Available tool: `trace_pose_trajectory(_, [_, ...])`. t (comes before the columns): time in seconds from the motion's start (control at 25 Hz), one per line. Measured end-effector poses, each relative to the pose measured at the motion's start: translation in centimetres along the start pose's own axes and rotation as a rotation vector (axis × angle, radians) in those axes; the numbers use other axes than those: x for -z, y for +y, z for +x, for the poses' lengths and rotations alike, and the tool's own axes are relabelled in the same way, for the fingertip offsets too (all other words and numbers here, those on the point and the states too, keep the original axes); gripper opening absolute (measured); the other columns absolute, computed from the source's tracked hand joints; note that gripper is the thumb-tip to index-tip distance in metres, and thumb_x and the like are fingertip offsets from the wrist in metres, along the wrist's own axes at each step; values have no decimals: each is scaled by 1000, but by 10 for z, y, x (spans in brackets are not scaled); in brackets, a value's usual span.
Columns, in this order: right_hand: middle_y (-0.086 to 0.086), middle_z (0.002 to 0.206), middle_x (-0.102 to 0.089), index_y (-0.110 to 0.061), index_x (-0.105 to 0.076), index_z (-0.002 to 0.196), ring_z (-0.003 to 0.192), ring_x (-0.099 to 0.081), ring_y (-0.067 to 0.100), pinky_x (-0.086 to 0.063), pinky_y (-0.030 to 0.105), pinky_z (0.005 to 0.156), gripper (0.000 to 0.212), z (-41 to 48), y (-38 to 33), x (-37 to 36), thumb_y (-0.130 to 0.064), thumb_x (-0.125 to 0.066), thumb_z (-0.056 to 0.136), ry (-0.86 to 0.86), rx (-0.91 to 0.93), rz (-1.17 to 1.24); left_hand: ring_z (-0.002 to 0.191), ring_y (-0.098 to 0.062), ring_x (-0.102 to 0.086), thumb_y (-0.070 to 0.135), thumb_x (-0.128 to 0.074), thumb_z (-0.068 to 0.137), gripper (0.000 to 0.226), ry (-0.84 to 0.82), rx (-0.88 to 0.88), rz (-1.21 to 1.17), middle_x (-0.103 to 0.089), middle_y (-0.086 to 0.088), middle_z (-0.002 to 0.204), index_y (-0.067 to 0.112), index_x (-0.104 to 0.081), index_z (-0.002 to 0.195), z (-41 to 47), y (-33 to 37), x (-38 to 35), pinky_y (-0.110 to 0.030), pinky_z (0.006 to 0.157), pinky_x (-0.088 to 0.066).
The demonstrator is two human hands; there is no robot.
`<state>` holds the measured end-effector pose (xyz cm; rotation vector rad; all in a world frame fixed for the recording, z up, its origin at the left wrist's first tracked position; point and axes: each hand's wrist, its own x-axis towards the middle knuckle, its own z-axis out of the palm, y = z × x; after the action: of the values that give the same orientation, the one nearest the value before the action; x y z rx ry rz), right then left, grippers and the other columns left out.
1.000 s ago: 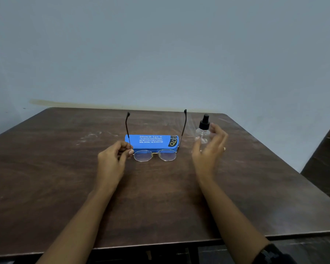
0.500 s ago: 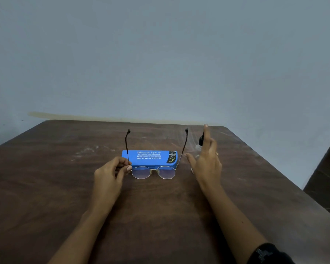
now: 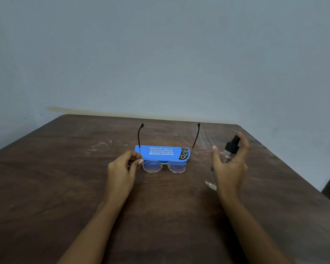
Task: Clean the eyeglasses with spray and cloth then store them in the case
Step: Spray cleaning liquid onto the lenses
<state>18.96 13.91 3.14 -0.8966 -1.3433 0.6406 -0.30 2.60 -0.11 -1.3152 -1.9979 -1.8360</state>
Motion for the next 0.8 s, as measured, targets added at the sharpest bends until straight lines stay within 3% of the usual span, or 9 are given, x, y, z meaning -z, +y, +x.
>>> trace_pose_trajectory(0.08, [-11,70,-57,-37,-40,124,55,-62,24,-57,47,62,60,-16,-8,1,-8,-65,79,-24,0,58,64,7,-62,-4,-64,78,10,23,-17,11,-65,1,75,6,-65,80,0,0,0,2,63,-41])
trace_pose_trajectory(0.16, [-10,62,-60,-42,-41,125,49,-58,9,-56,27,59,68,-33,-13,3,-7,-66,74,-116,132,78,67,0,-61,-2,-65,78,9,47,-40,26,-65,2,76,7,-65,81,1,0,0,0,64,-41])
trace_pose_trajectory(0.24, [-8,64,-63,-44,-39,129,49,-54,7,-47,11,54,73,-46,-18,1,-8,-64,70,-302,247,93,70,-10,-62,-1,-64,79,9,68,-70,51,-64,4,78,7,-64,83,2,0,0,-7,66,-44])
trace_pose_trajectory(0.4, [-6,57,-56,-50,-42,121,48,-46,8,-37,7,50,69,-52,-27,-20,-8,-61,69,-589,305,-34,75,-10,-60,-1,-62,81,9,74,-193,125,-66,-2,83,5,-63,87,11,0,3,-21,71,-47])
trace_pose_trajectory(0.56, [-7,51,-51,-49,-40,116,48,-45,8,-37,15,49,61,-48,-33,-44,-15,-55,68,-692,255,-111,74,-6,-53,-1,-62,81,8,59,-270,214,-66,-7,82,5,-62,87,24,-4,3,-13,70,-39])
trace_pose_trajectory(0.8, [-27,57,-54,-44,-43,115,48,-48,2,-35,8,48,58,-44,-25,-61,-12,-57,69,-699,278,-86,76,3,-47,-5,-63,79,11,112,-309,245,-63,-2,78,5,-62,84,28,-10,4,3,72,-32])
